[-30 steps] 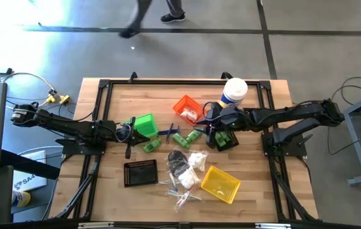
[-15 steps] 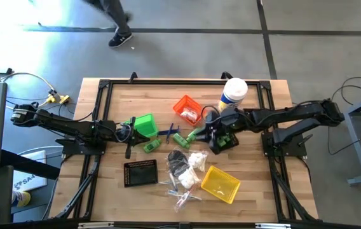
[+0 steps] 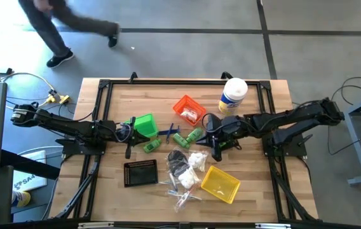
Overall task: Pick & Place Travel size toiletries
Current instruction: Put the green shampoo into the top black bin
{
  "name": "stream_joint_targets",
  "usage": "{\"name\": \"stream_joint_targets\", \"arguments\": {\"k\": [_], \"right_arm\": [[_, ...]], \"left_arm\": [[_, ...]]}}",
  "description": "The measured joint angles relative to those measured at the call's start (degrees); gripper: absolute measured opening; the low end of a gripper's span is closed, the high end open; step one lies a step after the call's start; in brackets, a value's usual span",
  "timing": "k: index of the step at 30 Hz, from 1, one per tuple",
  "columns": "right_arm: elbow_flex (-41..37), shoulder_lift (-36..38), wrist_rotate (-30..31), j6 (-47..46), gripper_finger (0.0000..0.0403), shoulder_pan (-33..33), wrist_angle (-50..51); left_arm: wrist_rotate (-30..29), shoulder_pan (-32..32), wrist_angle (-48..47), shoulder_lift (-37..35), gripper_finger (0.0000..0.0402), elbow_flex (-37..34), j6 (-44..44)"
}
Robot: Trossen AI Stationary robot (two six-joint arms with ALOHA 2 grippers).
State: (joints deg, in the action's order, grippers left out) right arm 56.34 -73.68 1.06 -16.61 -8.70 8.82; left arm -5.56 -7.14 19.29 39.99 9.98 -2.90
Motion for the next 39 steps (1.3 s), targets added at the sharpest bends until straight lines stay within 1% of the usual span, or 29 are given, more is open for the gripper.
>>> {"name": "stream_joint_targets", "arguments": {"k": [2, 9, 13, 16, 20, 27, 34, 39], "right_arm": [[0.0, 0.0, 0.1, 0.3, 0.0006, -0.4, 0.0], [-0.5, 0.0, 0.9, 1.9, 0.0003, -2.6, -0.3], [-3.8, 0.0, 6.5, 2.0, 0.0003, -4.6, -3.1], [-7.8, 0.0, 9.4, 2.1, 0.0003, -6.1, -9.0], [-11.8, 0.0, 9.5, 2.8, 0.0003, -7.3, -15.1], [-13.7, 0.0, 9.6, 7.9, 0.0003, -9.8, -23.4], [-13.9, 0.0, 9.7, 8.9, 0.0003, -10.8, -23.5], [-13.9, -2.7, 10.6, 9.0, 0.0003, -11.3, -24.4]], "left_arm": [[0.0, 0.0, 0.0, 0.0, 0.0, 0.0, 0.0], [0.0, 0.0, -0.2, 0.0, 0.0, 0.0, -0.4], [0.0, 0.0, -0.6, 0.0, 0.0, 0.0, -0.6], [0.0, 0.0, -1.6, 0.0, 0.0, 0.0, -0.6], [0.0, 0.0, -1.9, 0.0, 0.0, 0.0, -0.6], [0.0, 0.0, -1.9, 0.0, 0.0, 0.0, -0.6], [0.0, 0.0, -1.9, 0.0, 0.0, 0.0, -0.6], [0.0, 0.0, -1.9, 0.0, 0.0, 0.0, -0.6]]}}
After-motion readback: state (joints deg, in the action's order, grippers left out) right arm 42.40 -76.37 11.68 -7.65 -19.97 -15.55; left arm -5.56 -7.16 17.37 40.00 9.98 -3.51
